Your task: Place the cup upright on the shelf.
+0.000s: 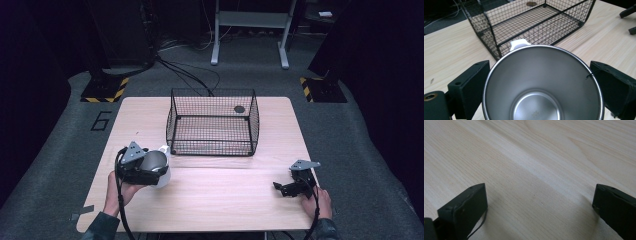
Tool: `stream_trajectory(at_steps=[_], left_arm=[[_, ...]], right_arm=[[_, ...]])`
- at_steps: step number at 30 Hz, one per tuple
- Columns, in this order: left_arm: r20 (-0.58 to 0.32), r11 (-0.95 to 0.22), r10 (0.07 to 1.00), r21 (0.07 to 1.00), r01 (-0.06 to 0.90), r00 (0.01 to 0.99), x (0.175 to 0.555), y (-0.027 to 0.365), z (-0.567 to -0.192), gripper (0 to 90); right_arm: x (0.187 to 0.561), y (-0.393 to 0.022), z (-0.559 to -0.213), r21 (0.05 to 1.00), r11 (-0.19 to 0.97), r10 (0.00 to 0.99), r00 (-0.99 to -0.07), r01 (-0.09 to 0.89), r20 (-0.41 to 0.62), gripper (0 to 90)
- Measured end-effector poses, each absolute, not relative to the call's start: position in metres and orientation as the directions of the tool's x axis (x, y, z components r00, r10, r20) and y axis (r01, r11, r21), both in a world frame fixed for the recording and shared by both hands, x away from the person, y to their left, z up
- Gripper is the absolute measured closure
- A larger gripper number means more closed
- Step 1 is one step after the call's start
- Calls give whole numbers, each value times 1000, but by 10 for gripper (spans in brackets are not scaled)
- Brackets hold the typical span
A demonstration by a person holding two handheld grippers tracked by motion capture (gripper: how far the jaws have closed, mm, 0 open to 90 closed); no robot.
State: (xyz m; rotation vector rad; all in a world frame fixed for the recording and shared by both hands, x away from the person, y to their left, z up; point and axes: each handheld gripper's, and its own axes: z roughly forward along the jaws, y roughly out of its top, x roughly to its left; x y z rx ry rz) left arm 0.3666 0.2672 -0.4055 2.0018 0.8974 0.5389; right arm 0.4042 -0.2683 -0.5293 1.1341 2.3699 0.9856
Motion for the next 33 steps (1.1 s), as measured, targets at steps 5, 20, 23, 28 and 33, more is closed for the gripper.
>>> stream_trajectory(at_steps=[5, 20, 23, 28, 33], left_arm=[[44, -399, 736, 835, 379, 676, 369, 257, -402, 63], [42, -433, 661, 837, 335, 749, 380, 221, -387, 63], [42, -438, 649, 837, 329, 759, 384, 216, -383, 63], [38, -438, 637, 840, 321, 770, 390, 208, -378, 63], [43, -441, 626, 843, 308, 779, 394, 199, -376, 63]], right_arm=[[404, -268, -529, 710, 443, 779, -627, 548, -2, 0], [404, -268, -529, 710, 443, 779, -627, 548, -2, 0], [404, -268, -529, 710, 443, 779, -627, 548, -2, 0], [404, -268, -529, 710, 443, 779, -627, 548, -2, 0], [404, -268, -529, 710, 443, 779, -627, 548, -2, 0]])
